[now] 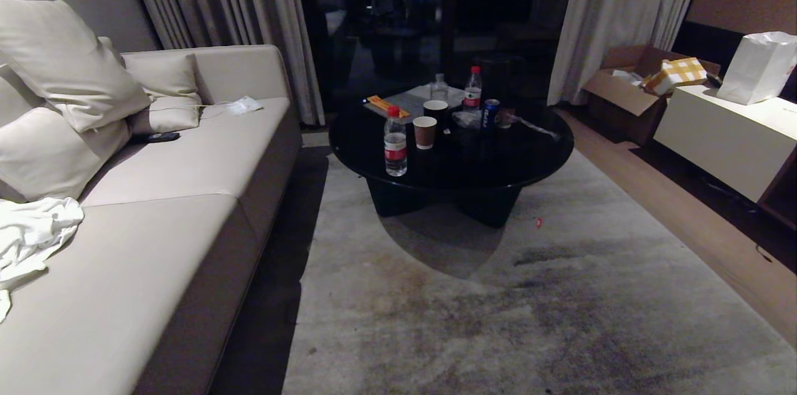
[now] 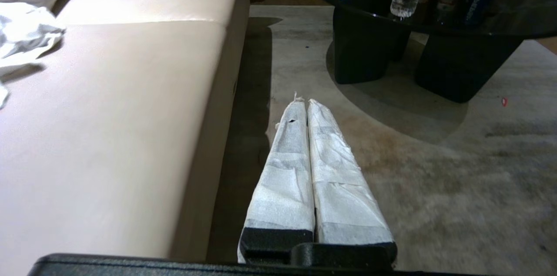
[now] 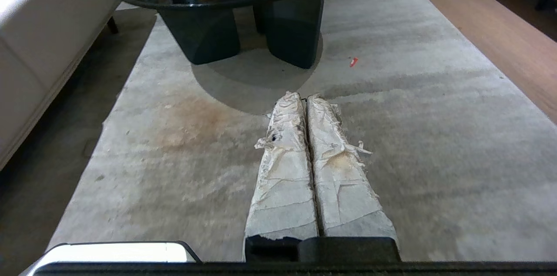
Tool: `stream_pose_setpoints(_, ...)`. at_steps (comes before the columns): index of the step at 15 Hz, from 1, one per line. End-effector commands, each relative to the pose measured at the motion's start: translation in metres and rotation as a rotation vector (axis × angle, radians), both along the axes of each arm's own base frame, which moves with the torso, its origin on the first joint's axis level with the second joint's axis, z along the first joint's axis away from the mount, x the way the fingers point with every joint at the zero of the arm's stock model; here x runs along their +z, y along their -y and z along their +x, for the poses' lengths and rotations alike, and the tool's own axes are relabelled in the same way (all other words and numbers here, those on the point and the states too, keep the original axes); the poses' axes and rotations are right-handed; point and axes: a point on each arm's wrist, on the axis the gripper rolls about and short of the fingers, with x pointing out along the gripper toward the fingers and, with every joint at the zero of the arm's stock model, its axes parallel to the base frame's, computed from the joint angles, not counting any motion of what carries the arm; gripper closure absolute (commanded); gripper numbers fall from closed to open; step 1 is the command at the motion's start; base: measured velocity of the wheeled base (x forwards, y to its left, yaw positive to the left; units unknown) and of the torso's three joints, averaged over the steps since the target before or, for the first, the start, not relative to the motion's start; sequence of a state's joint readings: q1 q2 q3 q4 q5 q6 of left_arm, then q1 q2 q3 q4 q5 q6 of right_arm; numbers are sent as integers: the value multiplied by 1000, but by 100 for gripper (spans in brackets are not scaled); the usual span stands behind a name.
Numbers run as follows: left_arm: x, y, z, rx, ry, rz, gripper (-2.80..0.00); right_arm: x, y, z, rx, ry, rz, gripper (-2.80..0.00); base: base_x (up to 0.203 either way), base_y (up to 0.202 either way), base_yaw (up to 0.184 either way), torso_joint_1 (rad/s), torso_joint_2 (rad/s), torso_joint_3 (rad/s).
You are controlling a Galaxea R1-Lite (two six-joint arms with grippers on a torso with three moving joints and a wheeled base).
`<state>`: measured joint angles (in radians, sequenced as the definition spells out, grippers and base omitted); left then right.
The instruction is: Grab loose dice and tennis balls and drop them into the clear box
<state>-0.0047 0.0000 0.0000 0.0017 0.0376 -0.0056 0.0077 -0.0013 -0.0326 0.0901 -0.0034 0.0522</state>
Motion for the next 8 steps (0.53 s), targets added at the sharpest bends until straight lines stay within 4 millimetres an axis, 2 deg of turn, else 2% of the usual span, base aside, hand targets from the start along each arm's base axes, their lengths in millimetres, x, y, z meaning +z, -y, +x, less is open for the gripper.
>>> stream_pose_setpoints(1,0,0,0,1,-3,-1,0,0,0,0,2,-2,0,0,-184,0,-1,1,4,2)
stream_pose_setpoints(8,0,0,0,1,-3,-4,0,0,0,0,2,-2,-6,0,-184,0,-2,2,0,3)
